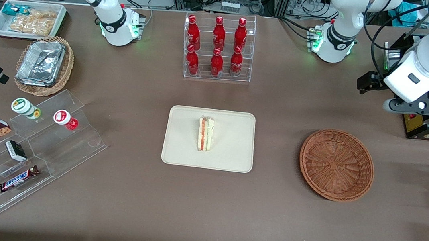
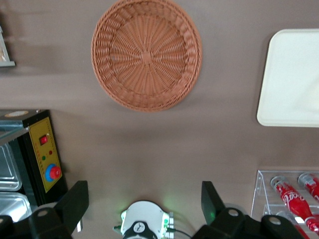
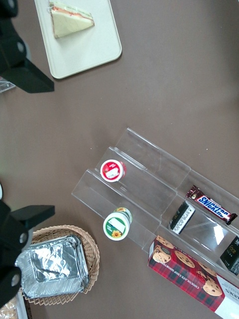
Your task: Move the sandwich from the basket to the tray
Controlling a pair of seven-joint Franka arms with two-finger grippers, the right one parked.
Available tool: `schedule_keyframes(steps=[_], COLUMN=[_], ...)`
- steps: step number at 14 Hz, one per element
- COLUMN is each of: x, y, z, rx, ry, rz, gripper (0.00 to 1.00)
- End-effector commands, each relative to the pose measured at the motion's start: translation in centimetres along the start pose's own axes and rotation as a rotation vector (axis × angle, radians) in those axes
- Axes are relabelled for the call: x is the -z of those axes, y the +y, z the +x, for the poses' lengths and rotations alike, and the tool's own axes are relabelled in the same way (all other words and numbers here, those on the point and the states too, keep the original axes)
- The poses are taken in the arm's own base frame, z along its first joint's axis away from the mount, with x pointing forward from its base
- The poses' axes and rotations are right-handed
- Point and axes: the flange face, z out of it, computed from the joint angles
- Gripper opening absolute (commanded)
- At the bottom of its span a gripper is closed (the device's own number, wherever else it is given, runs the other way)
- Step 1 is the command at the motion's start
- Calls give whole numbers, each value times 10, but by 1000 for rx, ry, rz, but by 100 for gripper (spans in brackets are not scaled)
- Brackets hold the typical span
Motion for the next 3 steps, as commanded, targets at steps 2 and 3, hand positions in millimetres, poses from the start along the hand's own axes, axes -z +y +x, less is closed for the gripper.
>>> schedule_keyframes(steps=[2,3], x=[-5,-5], y=[-1,-3], z=[-4,-4], rx=[13,20], ry=[0,1], rz=[16,25], gripper=[100,100])
